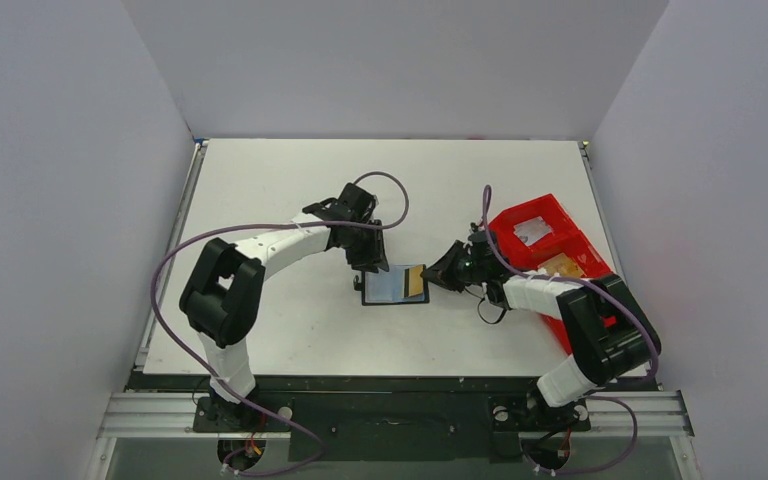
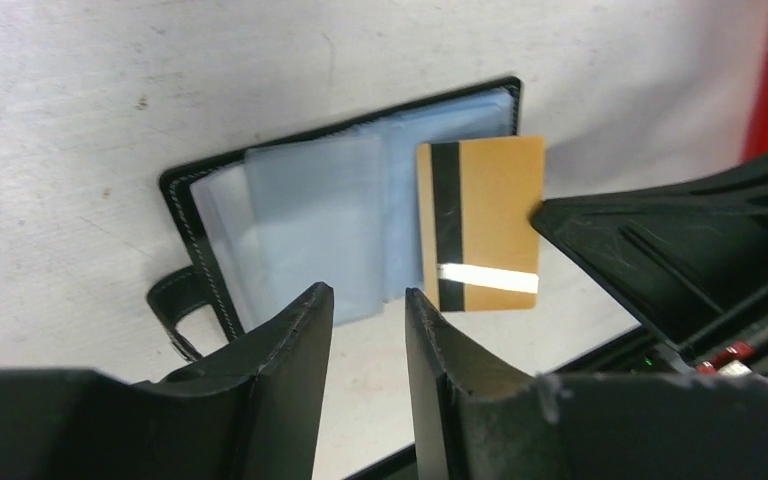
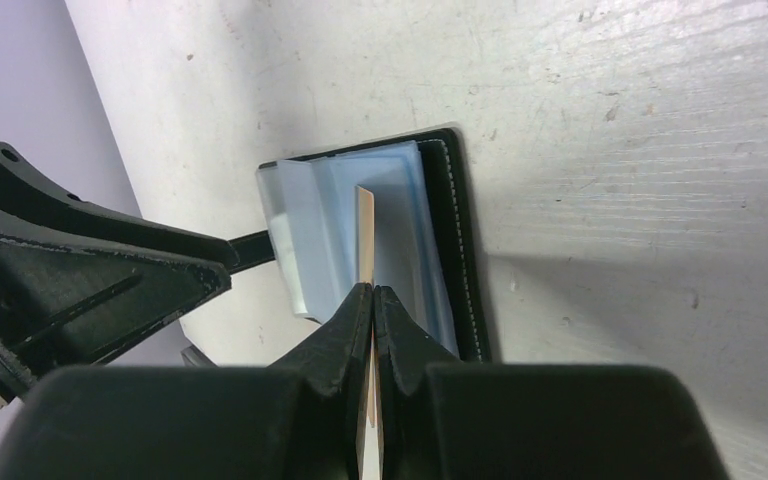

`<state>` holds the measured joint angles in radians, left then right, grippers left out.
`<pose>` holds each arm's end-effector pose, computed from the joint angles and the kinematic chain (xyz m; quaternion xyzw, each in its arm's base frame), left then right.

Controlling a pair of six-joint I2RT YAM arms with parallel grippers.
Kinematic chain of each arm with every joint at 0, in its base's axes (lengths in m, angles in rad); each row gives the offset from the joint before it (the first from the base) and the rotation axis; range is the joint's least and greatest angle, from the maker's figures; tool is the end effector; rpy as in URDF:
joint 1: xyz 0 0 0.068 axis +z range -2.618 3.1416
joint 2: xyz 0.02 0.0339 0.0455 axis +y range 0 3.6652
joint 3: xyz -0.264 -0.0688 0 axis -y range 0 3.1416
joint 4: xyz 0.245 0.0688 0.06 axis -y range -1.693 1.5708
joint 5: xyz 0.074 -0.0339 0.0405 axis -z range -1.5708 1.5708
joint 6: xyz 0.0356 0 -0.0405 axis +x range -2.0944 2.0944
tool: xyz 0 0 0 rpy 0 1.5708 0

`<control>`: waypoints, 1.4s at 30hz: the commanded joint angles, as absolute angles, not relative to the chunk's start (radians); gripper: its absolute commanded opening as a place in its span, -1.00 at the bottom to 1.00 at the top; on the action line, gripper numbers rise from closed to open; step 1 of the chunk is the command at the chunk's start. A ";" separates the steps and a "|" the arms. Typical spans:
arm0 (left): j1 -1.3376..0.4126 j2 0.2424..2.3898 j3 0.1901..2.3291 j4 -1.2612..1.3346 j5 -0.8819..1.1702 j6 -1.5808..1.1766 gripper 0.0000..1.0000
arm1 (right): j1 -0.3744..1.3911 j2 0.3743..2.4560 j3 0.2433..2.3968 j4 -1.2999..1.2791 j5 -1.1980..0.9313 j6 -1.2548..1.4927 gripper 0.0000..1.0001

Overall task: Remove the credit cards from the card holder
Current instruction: Place the credit card in the storage box.

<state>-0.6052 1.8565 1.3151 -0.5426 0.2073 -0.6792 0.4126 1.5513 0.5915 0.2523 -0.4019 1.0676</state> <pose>0.3134 -0.2257 0.1958 -0.0108 0.9656 -0.2240 0.1318 0.2561 0.1273 0.1418 0.2072 0.8696 0.4103 0.1804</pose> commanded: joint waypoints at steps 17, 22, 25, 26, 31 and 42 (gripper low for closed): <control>-0.509 1.766 1.145 -0.140 0.652 -0.902 -0.06 | 0.390 1.385 0.642 0.310 -0.511 1.179 -1.00; -0.500 1.764 1.092 0.024 0.711 -0.981 0.01 | 0.391 1.381 0.628 0.359 -0.532 1.229 -1.00; -0.492 1.760 1.057 0.095 0.737 -1.034 0.01 | 0.389 1.382 0.619 0.399 -0.545 1.255 -1.00; -0.489 1.761 1.045 0.129 0.741 -1.046 0.01 | 0.389 1.381 0.617 0.408 -0.549 1.263 -1.00; -0.479 1.759 1.010 0.255 0.773 -1.138 0.01 | 0.390 1.386 0.617 0.419 -0.559 1.274 -1.00; -0.459 1.762 0.958 0.448 0.813 -1.295 -0.76 | 0.390 1.380 0.612 0.413 -0.555 1.271 -1.00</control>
<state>-0.4622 1.8084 0.9634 0.3058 0.7708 -1.2301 0.3946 1.4136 0.6132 0.3603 -0.5499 1.2701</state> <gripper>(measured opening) 0.204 0.003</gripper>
